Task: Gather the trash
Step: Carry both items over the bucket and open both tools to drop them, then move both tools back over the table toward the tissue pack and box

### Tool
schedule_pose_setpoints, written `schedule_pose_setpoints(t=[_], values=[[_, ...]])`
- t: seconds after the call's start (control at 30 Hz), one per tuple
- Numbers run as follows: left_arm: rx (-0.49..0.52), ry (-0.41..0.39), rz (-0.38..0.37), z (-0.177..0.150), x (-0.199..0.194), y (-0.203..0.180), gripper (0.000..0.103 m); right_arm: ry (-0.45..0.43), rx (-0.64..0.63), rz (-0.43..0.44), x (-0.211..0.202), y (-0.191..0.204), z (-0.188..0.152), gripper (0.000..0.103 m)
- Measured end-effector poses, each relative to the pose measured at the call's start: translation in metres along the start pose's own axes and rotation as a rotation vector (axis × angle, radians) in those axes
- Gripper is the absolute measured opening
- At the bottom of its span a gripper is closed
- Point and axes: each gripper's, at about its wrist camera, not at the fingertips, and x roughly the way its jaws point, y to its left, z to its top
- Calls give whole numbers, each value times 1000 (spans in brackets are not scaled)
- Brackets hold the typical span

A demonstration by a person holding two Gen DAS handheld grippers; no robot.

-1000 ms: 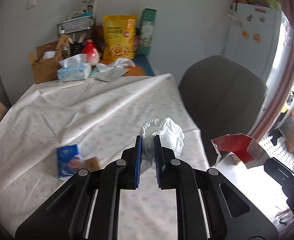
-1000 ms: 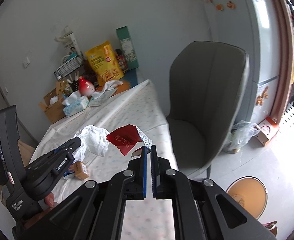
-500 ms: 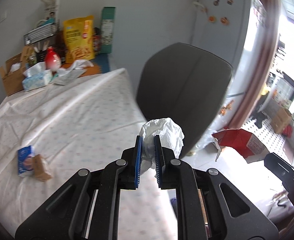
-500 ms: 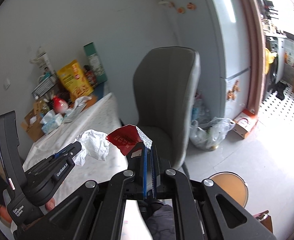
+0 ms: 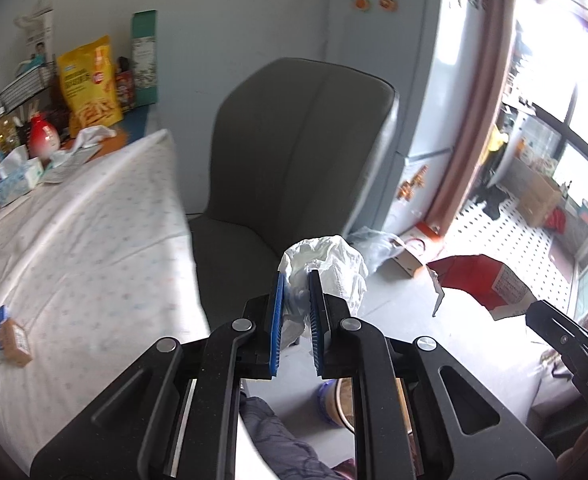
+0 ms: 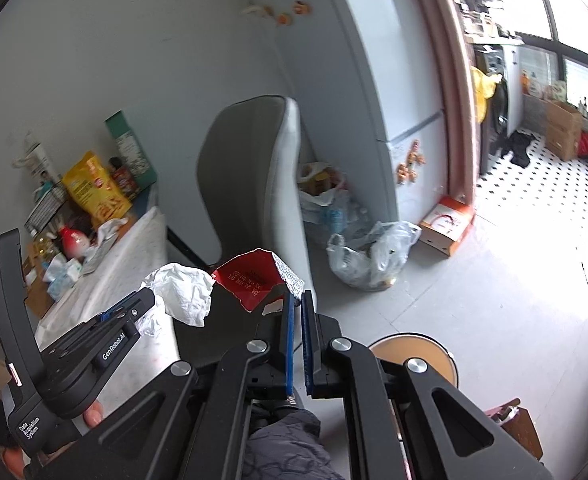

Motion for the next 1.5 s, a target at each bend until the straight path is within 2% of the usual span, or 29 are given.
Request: schedule_pose_setpoints(t=[0.33,0.53,0.63,0.67,0.7,0.73,1.03,1.43,1.5], values=[[76,54,-49,-1,32,-57,13,23,87,-67,17,-61,4,5],[106,83,-63,-3,49,-77,13,55,136,-92,34,-85,3,6],[113,96,-64,-5,55,-82,13,81,149,-98,42,-96,1,10],[117,100,-64,-6,57,-84,13,85,156,-97,44,-99,0,22],[120,103,-63,-7,59,-85,13,84,161,-101,43,-102,0,39],[122,108,-65,-8,61,-87,13,79,164,-109,43,-104,-1,42],[154,138,-101,-15,67,-113,13,57,202,-158,31,-126,-2,42],[223,176,-191,-34,69,-168,13,4,240,-245,-7,-172,-2,48],[229,185,-203,-36,69,-174,14,-1,243,-251,-11,-175,-3,52]])
